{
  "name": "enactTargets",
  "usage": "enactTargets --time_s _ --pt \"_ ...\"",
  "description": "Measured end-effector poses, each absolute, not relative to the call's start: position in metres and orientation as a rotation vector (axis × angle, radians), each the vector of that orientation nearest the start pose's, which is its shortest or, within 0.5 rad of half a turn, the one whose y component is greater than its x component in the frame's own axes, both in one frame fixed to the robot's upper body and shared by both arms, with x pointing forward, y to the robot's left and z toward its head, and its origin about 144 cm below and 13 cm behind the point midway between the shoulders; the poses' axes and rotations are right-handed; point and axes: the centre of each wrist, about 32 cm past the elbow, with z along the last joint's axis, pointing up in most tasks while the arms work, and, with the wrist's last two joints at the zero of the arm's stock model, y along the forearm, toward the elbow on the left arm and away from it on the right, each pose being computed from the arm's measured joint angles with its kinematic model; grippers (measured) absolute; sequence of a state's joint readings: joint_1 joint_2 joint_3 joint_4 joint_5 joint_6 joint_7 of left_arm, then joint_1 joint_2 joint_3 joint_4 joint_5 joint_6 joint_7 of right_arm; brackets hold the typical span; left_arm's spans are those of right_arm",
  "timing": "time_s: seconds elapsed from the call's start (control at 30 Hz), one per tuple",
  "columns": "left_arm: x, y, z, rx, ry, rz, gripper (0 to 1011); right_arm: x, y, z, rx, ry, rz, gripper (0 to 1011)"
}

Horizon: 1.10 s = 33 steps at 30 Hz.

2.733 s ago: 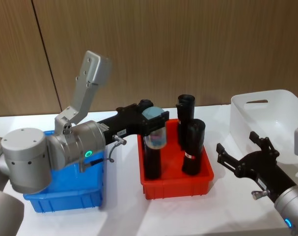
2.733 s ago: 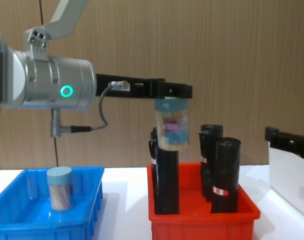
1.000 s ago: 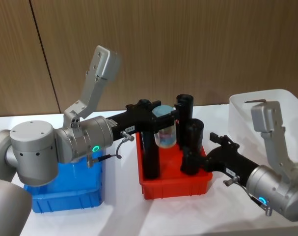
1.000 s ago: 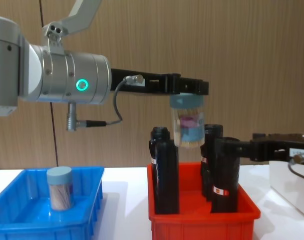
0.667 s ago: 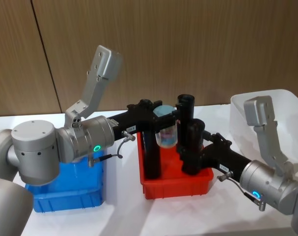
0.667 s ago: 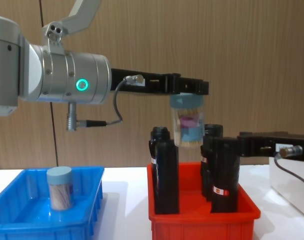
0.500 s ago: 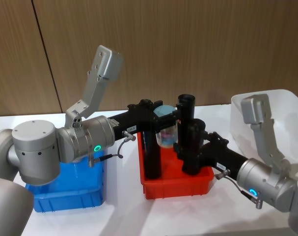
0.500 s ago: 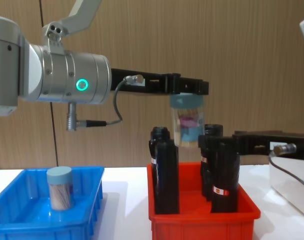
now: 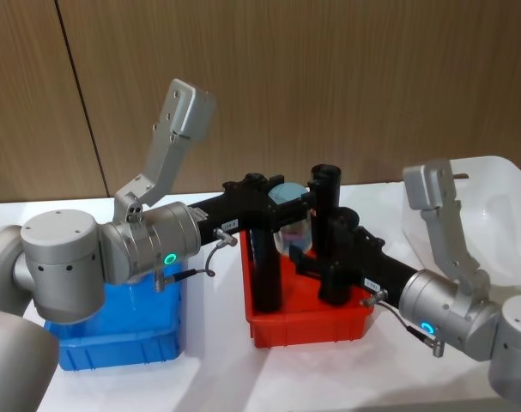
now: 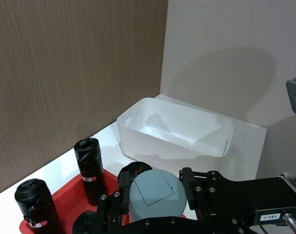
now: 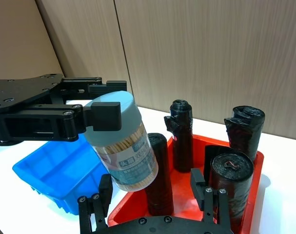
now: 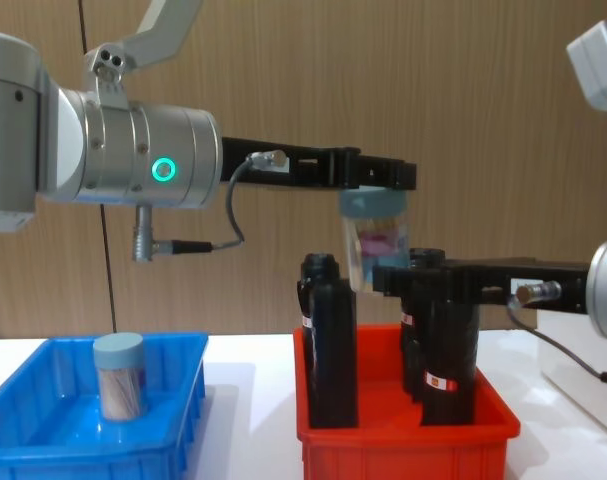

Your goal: Pick the cotton swabs from the blue box and place them into the white box.

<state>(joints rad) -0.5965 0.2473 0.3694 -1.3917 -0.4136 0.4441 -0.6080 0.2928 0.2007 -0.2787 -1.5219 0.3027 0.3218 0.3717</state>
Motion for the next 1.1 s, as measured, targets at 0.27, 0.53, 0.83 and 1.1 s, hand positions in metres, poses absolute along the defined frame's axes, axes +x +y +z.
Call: enactTargets --time_s 0.27,0.53,0.83,1.1 --pt "0.589 0.202 1.297 0.092 0.108 0.644 658 0.531 -0.197 1.217 -0.078 0.129 -0.913 1002" --pt "0.589 0.202 1.297 0.092 0.108 0.644 658 0.536 -0.192 1.218 -0.08 0.124 -0.903 1002" --pt "0.589 0.201 1.297 0.092 0.108 0.644 658 0.539 -0.189 1.219 -0.076 0.114 -0.891 997" --pt "0.589 0.201 1.297 0.092 0.108 0.644 658 0.539 -0.187 1.22 -0.069 0.105 -0.879 811"
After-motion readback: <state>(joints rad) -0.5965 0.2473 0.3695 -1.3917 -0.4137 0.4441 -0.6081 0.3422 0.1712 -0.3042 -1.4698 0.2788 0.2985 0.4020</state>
